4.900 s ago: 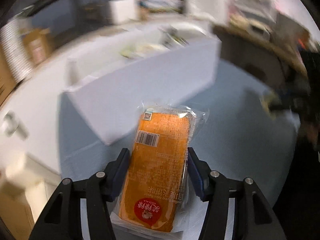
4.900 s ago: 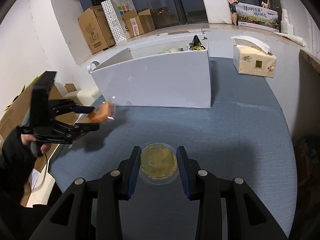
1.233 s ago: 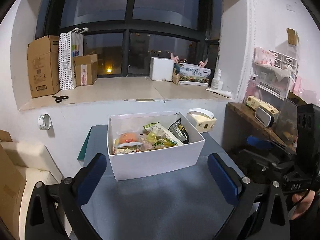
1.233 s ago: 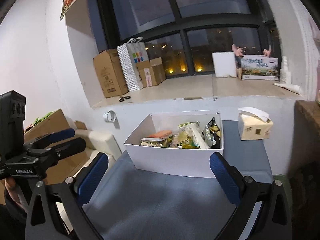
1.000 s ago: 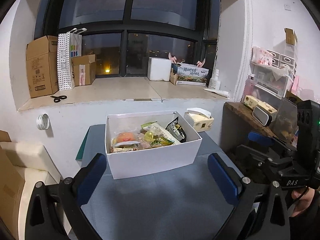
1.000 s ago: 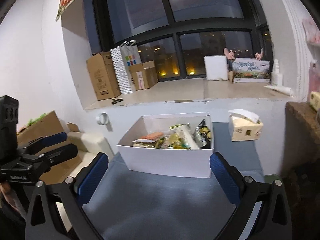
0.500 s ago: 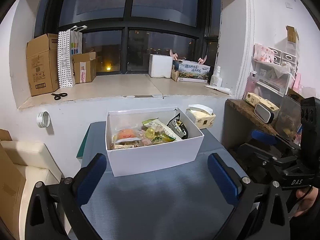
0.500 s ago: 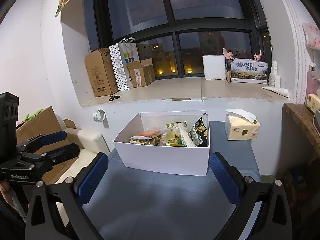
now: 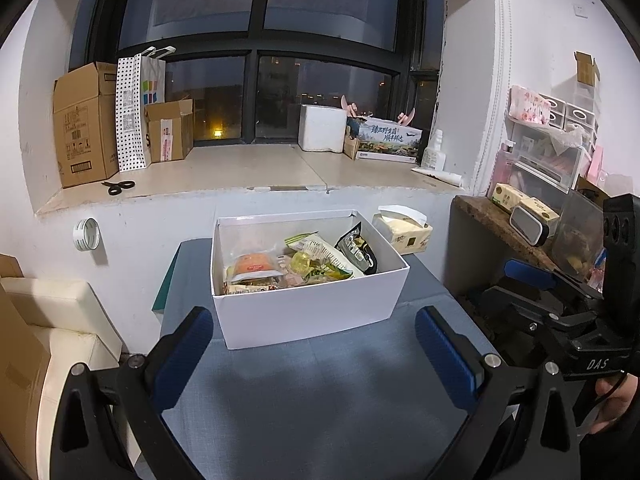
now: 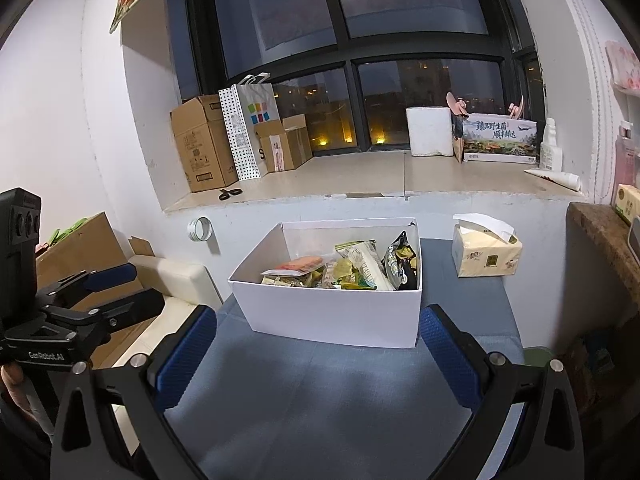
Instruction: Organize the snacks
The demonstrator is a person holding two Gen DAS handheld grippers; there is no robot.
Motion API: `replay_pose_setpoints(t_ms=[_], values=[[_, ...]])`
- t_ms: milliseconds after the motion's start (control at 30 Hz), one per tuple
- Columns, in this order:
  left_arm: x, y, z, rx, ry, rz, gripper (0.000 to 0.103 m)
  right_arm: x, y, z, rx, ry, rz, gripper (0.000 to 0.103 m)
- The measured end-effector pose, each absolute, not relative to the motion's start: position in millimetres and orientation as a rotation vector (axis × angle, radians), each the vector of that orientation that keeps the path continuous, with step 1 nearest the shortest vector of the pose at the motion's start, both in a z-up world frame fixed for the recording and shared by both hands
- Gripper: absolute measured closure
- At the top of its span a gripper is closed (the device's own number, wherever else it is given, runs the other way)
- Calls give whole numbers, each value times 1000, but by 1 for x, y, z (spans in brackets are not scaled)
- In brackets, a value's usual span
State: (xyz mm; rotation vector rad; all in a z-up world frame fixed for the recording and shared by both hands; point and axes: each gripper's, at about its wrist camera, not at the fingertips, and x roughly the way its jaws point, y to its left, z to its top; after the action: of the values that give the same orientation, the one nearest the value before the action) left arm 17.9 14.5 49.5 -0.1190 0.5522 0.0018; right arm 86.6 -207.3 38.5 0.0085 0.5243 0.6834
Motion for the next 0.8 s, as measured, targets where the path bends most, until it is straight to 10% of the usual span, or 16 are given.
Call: replay_pose_setpoints(t_ms=[800], values=[[19,14,47,-121,563,2,0,86,-206,37,11,533,690,0]])
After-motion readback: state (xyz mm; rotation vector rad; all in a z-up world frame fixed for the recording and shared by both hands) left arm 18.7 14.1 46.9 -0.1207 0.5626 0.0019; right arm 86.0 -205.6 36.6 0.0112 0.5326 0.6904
